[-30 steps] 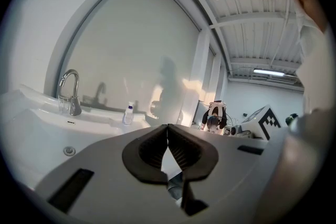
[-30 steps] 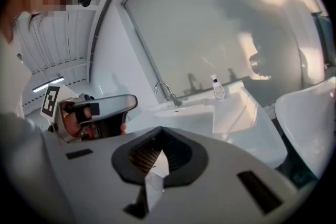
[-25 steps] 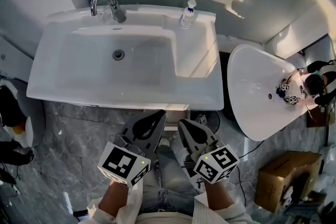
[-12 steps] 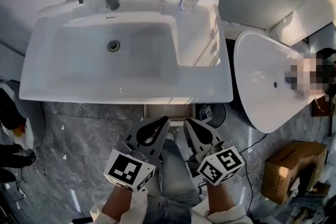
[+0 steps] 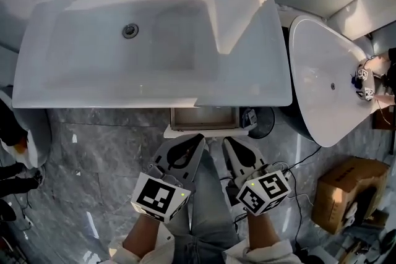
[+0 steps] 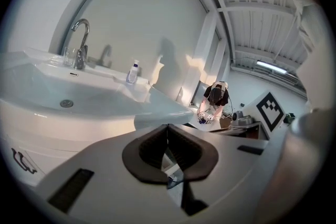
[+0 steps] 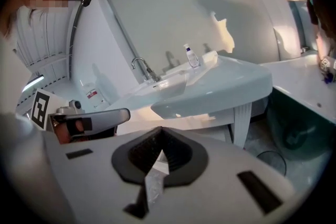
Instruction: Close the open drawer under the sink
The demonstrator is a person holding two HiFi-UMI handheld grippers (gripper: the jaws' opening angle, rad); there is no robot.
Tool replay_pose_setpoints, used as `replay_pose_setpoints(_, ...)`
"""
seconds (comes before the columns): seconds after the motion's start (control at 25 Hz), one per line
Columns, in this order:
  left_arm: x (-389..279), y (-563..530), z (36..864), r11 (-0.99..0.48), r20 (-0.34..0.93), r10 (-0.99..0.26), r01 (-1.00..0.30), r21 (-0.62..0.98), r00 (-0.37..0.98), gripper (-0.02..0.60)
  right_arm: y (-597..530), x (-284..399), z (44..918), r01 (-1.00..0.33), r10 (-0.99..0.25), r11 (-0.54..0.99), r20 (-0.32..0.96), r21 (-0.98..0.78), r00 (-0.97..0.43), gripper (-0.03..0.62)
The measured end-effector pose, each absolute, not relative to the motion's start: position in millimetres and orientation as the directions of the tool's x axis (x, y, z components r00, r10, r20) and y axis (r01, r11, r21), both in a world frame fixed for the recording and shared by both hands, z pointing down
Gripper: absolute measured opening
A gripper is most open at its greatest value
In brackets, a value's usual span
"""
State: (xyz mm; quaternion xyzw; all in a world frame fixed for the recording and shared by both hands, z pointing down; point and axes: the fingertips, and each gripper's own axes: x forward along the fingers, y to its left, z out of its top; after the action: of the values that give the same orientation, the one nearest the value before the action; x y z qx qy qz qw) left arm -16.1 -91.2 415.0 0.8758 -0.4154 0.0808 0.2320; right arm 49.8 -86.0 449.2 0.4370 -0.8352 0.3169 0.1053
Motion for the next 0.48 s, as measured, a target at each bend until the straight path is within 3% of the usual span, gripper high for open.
replay_pose_setpoints(0.48, -5.8, -83.3, 493.9, -0.532, 0.386, -0.688, -0.789, 0.308, 0.615, 0.016, -76.8, 54.9, 526.0, -0.84, -0.651, 0.407, 0.531, -0.359, -0.542, 0.009)
